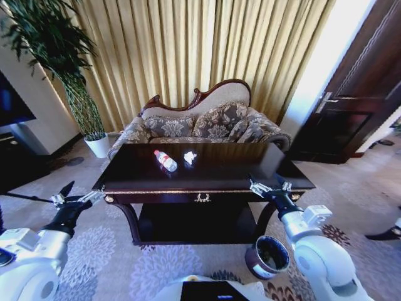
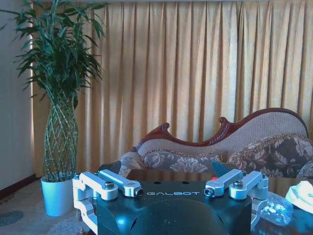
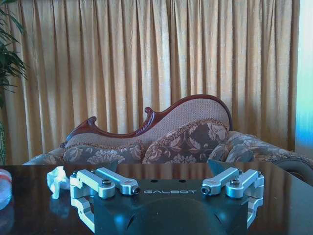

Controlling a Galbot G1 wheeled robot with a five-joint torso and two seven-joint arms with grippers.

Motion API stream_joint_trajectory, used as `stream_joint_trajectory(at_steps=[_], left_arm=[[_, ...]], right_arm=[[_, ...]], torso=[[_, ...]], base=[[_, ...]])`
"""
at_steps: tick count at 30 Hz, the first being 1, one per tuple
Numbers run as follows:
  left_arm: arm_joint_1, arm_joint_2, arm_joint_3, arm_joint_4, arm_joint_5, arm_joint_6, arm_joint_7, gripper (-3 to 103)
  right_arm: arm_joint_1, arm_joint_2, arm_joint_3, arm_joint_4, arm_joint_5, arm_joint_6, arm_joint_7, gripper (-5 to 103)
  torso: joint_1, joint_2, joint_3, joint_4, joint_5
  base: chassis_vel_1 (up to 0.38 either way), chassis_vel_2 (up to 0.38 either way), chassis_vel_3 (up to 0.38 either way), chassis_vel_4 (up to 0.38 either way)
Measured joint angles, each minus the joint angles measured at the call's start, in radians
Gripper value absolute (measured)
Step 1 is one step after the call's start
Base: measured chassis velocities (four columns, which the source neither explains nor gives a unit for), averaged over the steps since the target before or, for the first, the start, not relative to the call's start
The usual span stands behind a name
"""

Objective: Move to the front of the table and place the trash on the table into the trash bin.

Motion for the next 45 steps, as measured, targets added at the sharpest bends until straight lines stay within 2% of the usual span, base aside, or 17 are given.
stream_joint_trajectory(at_steps=[10, 16, 19, 22, 23, 26, 27, 30, 32, 36, 37, 41, 43, 45], left_arm=[[-0.002, -0.007, 0.017, 0.0, 0.008, -0.001, 0.0, 100], [0.005, -0.007, 0.013, 0.0, 0.008, -0.003, 0.002, 100], [0.007, 0.004, 0.009, 0.0, 0.006, -0.004, 0.002, 100], [0.0, 0.015, 0.008, 0.0, -0.002, -0.005, 0.002, 100], [0.0, 0.015, 0.008, 0.0, -0.002, -0.005, 0.002, 100], [-0.003, 0.012, 0.018, 0.0, -0.004, -0.005, 0.0, 100], [-0.003, 0.012, 0.018, 0.0, -0.004, -0.005, 0.0, 100], [0.001, 0.006, 0.024, 0.0, 0.005, -0.005, -0.001, 100], [0.002, 0.004, 0.025, 0.0, 0.01, -0.005, -0.002, 100], [0.002, -0.002, 0.03, 0.0, 0.025, -0.005, -0.003, 100], [0.002, -0.002, 0.03, 0.0, 0.025, -0.005, -0.003, 100], [0.002, -0.007, 0.05, 0.0, 0.037, -0.005, -0.011, 100], [0.002, -0.008, 0.053, 0.0, 0.038, -0.005, -0.012, 100], [0.001, -0.01, 0.062, 0.0, 0.042, -0.005, -0.014, 100]], right_arm=[[-0.003, -0.026, -0.002, -0.001, 0.003, -0.001, -0.004, 100], [0.02, -0.076, -0.004, -0.028, 0.07, 0.007, -0.004, 100], [0.058, -0.12, -0.002, -0.065, 0.149, 0.004, -0.004, 100], [0.129, -0.204, -0.013, -0.126, 0.254, -0.012, -0.01, 100], [0.129, -0.204, -0.013, -0.126, 0.254, -0.012, -0.01, 100], [0.247, -0.328, -0.068, -0.212, 0.353, -0.024, -0.016, 100], [0.247, -0.328, -0.068, -0.212, 0.353, -0.024, -0.016, 100], [0.368, -0.42, -0.174, -0.289, 0.396, -0.024, -0.029, 100], [0.394, -0.434, -0.206, -0.305, 0.399, -0.023, -0.034, 100], [0.585, -0.493, -0.421, -0.397, 0.401, -0.002, -0.082, 100], [0.585, -0.493, -0.421, -0.397, 0.401, -0.002, -0.082, 100], [0.757, -0.505, -0.598, -0.477, 0.414, 0.018, -0.109, 100], [0.79, -0.504, -0.641, -0.492, 0.422, 0.019, -0.111, 100], [0.859, -0.492, -0.734, -0.527, 0.437, 0.018, -0.116, 100]], torso=[[0.0, 0.0, 0.0, 0.0, -0.0001], [0.0, 0.0, 0.0, 0.0, -0.0001], [0.0, 0.0, 0.0, -0.0001, 0.0], [0.0, 0.0, 0.0, -0.0003, 0.0001], [0.0, 0.0, 0.0, -0.0003, 0.0001], [0.0, 0.0, 0.0, 0.0001, -0.0002], [0.0, 0.0, 0.0, 0.0001, -0.0002], [0.0, 0.0, 0.0, 0.0001, 0.0], [0.0, 0.0, 0.0, -0.0001, 0.0], [0.0, 0.0, 0.0, -0.0001, -0.0001], [0.0, 0.0, 0.0, -0.0001, -0.0001], [0.0, 0.0, 0.0, 0.0, 0.0], [0.0, 0.0, 0.0, 0.0001, -0.0004], [0.0, 0.0, 0.0, -0.0001, -0.0001]], base=[[-0.092, 0.108, 0.095, -0.099], [-0.013, 0.018, 0.018, -0.017], [0.0, 0.0, 0.0, 0.0], [0.0, 0.0, 0.0, 0.0], [0.0, 0.0, 0.0, 0.0], [0.0, 0.0, 0.0, 0.0], [0.0, 0.0, 0.0, 0.0], [0.0, 0.0, 0.0, 0.0], [0.0, 0.0, 0.0, 0.0], [0.0, 0.0, 0.0, 0.0], [0.0, 0.0, 0.0, 0.0], [0.0, 0.0, 0.0, 0.0], [0.0, 0.0, 0.0, 0.0], [0.0, 0.0, 0.0, 0.0]])
